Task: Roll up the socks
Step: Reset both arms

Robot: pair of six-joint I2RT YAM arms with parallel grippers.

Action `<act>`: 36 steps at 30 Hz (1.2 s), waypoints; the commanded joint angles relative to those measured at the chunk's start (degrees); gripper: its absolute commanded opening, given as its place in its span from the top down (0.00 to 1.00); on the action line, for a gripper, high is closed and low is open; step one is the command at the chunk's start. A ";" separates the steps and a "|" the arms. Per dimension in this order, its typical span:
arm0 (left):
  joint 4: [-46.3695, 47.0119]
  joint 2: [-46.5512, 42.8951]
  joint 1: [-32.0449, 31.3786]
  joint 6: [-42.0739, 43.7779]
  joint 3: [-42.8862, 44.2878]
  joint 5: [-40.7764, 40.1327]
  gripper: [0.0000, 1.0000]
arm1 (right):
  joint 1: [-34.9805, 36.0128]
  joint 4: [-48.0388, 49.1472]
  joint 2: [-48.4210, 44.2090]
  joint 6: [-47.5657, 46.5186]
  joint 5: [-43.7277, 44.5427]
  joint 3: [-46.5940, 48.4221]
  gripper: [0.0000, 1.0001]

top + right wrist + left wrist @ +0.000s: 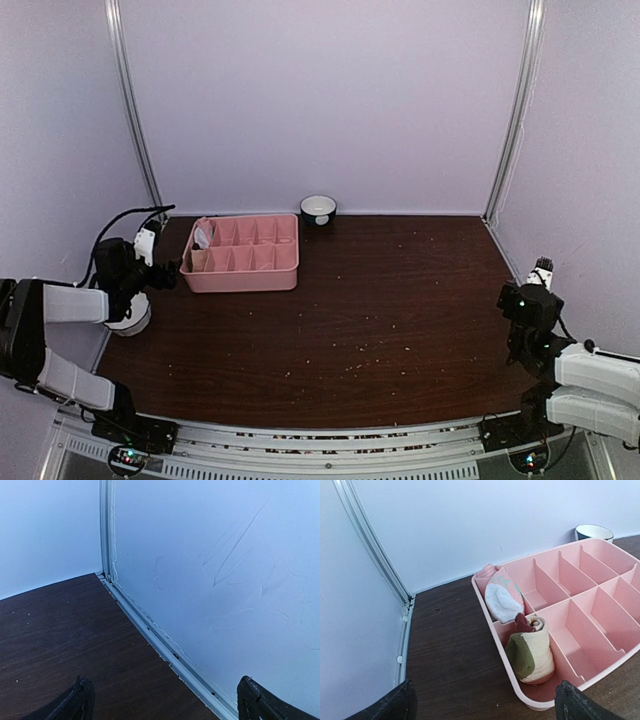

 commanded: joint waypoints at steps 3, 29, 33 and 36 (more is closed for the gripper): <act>8.06 4.67 0.00 -1.75 1.85 -3.39 0.02 | -7.45 20.10 4.42 -2.92 -9.22 -1.39 0.00; 26.46 6.01 0.42 -5.68 -7.60 -11.33 0.02 | -13.23 39.14 31.27 -7.03 -33.83 6.65 0.00; 25.69 6.04 0.41 -6.05 -7.17 -11.97 0.02 | -13.25 39.63 31.44 -7.08 -33.82 6.58 0.00; 25.28 6.21 0.42 -6.03 -6.82 -11.95 0.02 | -13.28 39.17 31.33 -7.02 -33.87 6.68 0.00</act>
